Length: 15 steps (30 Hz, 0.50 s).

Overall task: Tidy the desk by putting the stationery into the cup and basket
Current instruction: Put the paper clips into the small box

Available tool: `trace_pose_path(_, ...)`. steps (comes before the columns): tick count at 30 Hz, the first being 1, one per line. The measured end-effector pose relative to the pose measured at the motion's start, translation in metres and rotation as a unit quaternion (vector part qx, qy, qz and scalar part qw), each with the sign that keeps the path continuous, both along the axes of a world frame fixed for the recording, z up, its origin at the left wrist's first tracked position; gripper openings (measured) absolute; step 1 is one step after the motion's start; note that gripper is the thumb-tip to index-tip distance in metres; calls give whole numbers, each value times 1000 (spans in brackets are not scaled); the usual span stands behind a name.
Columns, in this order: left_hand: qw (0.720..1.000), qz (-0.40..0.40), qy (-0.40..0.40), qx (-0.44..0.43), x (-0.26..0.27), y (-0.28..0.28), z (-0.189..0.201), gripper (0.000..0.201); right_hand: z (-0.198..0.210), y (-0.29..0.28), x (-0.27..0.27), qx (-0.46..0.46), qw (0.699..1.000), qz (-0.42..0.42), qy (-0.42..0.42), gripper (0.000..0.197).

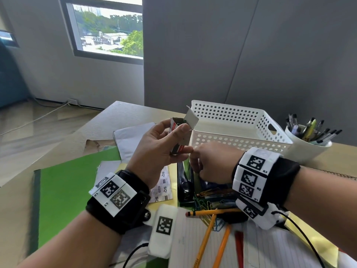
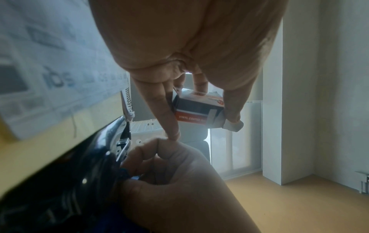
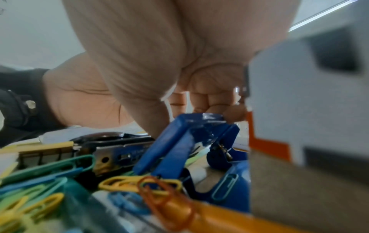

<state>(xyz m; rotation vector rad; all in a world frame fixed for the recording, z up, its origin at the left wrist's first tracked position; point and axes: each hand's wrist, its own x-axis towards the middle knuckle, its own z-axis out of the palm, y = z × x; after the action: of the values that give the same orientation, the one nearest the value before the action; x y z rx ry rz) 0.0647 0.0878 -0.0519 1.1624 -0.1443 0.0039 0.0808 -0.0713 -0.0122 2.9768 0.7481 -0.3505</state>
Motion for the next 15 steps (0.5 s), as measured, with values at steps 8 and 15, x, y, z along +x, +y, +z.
trace_pose_path(8,1000,-9,3,10,-1,-1,1,48,26,-27,1,217,973,-81,23,16)
trace_pose_path(15,982,-142,60,112,-5,-3,-1,46,85,-43,-6,461,881,-83,-63,11)
